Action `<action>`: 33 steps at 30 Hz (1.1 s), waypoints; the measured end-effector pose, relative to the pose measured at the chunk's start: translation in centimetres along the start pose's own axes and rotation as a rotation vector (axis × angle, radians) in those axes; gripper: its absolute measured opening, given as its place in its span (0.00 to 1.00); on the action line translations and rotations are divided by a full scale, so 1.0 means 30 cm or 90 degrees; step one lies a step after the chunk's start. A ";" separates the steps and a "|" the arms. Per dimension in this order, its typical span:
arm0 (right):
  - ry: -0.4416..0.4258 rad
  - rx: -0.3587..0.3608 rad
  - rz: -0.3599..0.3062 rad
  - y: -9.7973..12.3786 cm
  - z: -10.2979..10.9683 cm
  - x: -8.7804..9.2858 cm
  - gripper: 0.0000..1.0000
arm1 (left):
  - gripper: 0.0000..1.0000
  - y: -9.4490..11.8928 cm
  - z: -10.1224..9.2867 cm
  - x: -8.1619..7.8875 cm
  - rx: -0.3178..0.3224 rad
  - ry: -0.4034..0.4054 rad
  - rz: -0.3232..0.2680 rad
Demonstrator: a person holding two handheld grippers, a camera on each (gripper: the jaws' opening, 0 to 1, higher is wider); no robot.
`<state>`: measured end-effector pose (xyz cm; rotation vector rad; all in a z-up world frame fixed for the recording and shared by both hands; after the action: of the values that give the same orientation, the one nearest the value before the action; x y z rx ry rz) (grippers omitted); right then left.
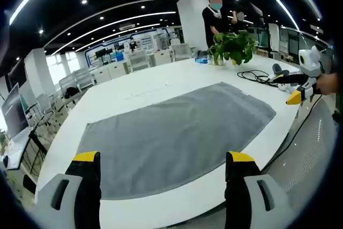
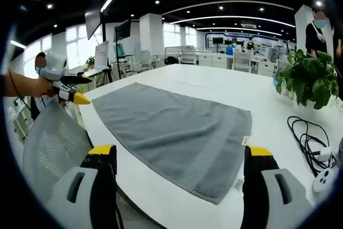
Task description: Fold the towel on the table until its edges align and the towel forms a compact rectangular stack.
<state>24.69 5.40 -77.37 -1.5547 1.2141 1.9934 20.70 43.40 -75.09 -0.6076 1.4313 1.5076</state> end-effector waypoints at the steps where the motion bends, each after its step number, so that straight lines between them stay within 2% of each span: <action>1: 0.001 -0.001 0.001 -0.001 0.000 -0.001 1.00 | 0.99 0.001 -0.001 -0.001 0.000 0.000 0.000; 12: 0.008 -0.006 0.004 -0.013 -0.005 -0.019 1.00 | 0.99 0.006 -0.003 -0.005 -0.003 0.003 0.000; 33: -0.005 0.005 0.006 -0.009 -0.016 0.000 1.00 | 0.99 -0.002 -0.005 -0.026 0.009 -0.008 -0.009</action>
<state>25.19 5.17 -77.50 -1.5393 1.2275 1.9957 21.06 43.02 -74.48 -0.5977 1.4245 1.4859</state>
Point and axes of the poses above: the point that each gripper's makers call its tool centre point, and the gripper's own axes: y roughly backward along the fingers, z roughly to its left, x roughly out of its underside, the point moved 7 cm from there along y, roughly backward along the fingers
